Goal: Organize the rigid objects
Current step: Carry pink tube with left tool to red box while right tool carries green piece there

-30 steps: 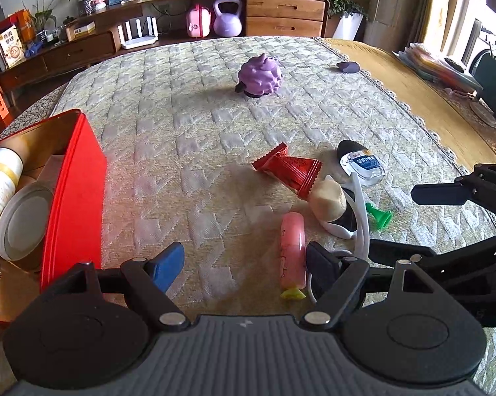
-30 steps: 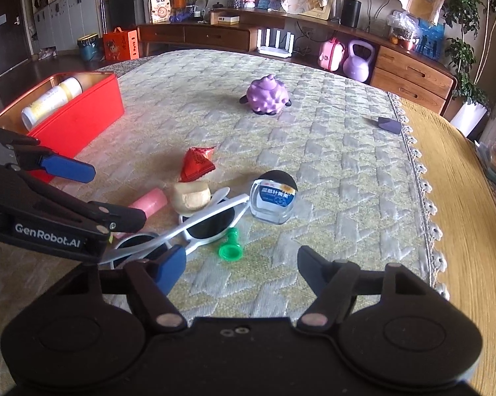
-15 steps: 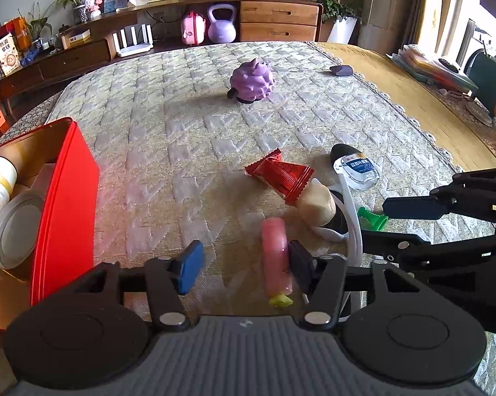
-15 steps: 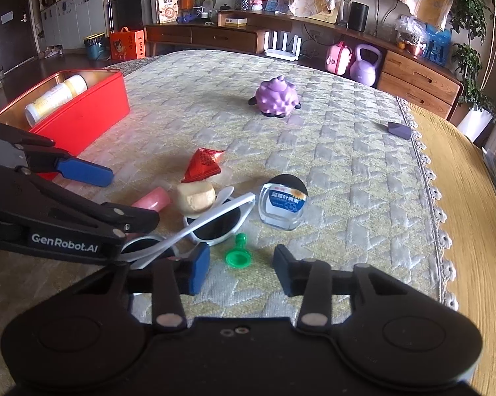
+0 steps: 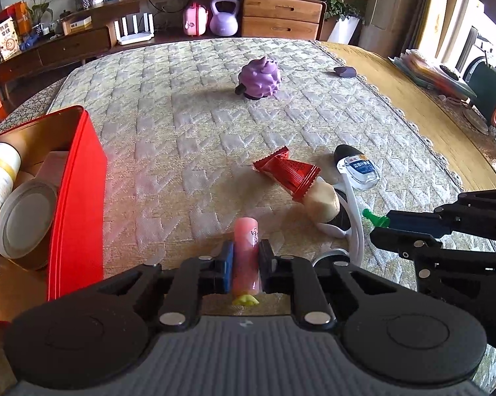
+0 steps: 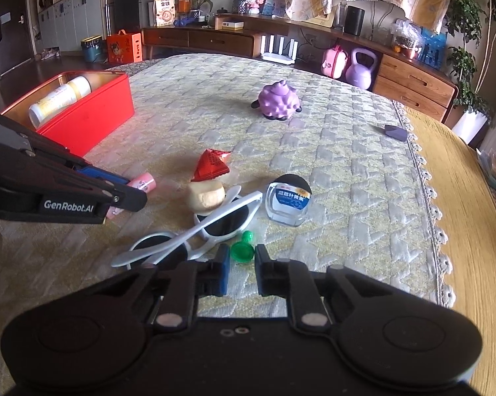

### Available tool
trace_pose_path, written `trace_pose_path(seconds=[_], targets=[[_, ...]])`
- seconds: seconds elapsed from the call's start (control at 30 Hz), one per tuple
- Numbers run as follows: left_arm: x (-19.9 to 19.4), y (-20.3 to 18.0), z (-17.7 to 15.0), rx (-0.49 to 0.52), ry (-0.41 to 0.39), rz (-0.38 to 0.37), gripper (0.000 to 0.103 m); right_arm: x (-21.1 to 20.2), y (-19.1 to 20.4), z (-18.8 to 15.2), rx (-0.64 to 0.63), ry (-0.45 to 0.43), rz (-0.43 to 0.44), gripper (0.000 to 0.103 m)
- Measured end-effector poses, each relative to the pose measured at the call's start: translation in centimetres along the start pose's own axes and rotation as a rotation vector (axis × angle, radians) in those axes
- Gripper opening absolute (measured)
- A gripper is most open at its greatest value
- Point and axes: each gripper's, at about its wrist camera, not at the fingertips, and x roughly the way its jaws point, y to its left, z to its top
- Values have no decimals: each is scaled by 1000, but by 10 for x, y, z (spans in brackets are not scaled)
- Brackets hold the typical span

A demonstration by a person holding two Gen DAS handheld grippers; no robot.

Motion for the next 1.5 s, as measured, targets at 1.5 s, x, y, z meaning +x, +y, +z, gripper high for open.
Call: trace_pose_path(seconds=[1.5], targets=[[-144, 151, -6, -142, -72, 36, 16, -97, 135, 87, -40, -143, 146, 15]])
